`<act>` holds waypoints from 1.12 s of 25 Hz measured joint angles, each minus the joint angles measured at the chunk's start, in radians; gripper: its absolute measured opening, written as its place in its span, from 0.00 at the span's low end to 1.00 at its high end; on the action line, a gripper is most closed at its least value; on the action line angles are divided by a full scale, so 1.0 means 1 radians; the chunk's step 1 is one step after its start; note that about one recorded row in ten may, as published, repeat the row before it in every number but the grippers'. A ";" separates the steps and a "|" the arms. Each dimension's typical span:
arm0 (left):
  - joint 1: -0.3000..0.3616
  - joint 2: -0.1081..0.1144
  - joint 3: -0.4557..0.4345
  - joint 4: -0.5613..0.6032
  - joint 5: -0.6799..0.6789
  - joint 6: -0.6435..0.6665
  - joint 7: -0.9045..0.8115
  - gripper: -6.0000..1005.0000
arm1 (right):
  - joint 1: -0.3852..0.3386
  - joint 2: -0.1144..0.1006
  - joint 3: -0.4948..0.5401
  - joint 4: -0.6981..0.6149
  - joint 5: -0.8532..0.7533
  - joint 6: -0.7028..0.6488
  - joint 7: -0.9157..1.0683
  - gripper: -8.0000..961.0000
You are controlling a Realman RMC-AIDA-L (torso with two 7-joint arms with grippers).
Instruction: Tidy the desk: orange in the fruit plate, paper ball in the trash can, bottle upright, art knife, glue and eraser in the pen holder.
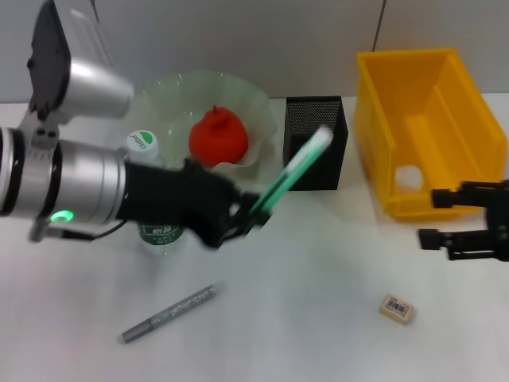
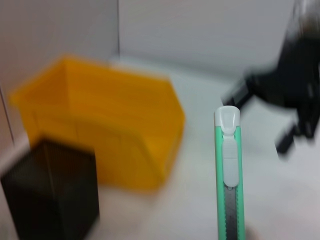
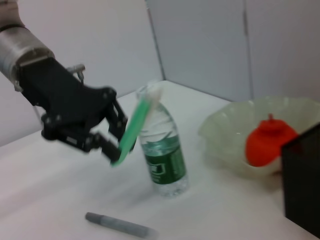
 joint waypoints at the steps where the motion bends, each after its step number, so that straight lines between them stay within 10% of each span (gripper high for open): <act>1: 0.000 0.000 0.000 0.000 0.000 0.000 0.000 0.23 | -0.010 -0.002 0.016 -0.006 0.000 -0.006 0.000 0.81; 15: -0.050 -0.005 0.414 -0.218 -0.476 -0.863 0.170 0.25 | -0.073 -0.018 0.094 0.003 -0.008 -0.027 -0.024 0.81; 28: -0.257 -0.006 0.565 -0.462 -0.608 -1.213 0.160 0.27 | -0.046 -0.009 0.084 0.078 -0.008 -0.026 -0.083 0.81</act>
